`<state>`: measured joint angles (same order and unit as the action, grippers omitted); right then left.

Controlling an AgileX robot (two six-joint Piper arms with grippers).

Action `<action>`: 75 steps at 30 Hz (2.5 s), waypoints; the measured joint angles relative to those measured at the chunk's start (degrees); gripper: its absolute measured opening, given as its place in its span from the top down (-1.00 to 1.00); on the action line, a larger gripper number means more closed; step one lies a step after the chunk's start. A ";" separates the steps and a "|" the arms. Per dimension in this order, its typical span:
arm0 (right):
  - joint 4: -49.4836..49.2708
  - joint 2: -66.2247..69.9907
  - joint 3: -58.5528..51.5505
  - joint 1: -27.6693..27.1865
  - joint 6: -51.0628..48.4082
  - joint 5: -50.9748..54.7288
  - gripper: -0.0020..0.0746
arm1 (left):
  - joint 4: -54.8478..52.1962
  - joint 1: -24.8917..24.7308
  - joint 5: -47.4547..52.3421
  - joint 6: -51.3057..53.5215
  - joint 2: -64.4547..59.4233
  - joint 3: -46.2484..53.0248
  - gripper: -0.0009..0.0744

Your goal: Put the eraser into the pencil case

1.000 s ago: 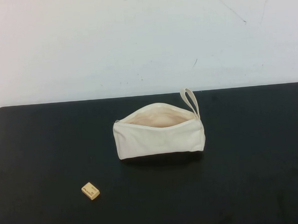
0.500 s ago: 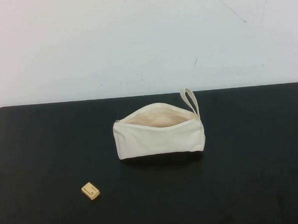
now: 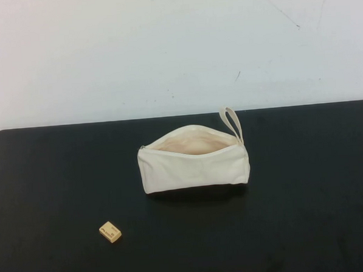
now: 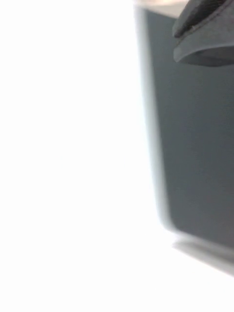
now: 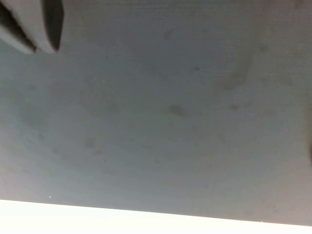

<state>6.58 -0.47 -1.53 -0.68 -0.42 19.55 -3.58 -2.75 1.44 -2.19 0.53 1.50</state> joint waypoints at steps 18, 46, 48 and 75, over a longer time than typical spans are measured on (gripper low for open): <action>0.00 0.00 0.00 0.00 0.00 0.00 0.95 | 8.98 0.00 -25.10 -0.51 0.00 -1.68 0.98; 0.00 0.00 0.00 0.00 0.00 0.00 0.95 | 25.04 0.00 38.59 18.13 -56.72 -40.97 0.98; 0.00 0.00 0.00 0.00 0.00 0.00 0.95 | 28.62 0.00 38.83 23.33 -61.49 -42.48 0.98; 0.00 0.00 0.00 0.00 0.00 0.00 0.95 | 7.89 -15.99 35.31 19.72 -95.34 -58.84 0.17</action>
<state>6.58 -0.47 -1.53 -0.68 -0.42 19.55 4.32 -18.74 36.75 17.53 -94.80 -57.33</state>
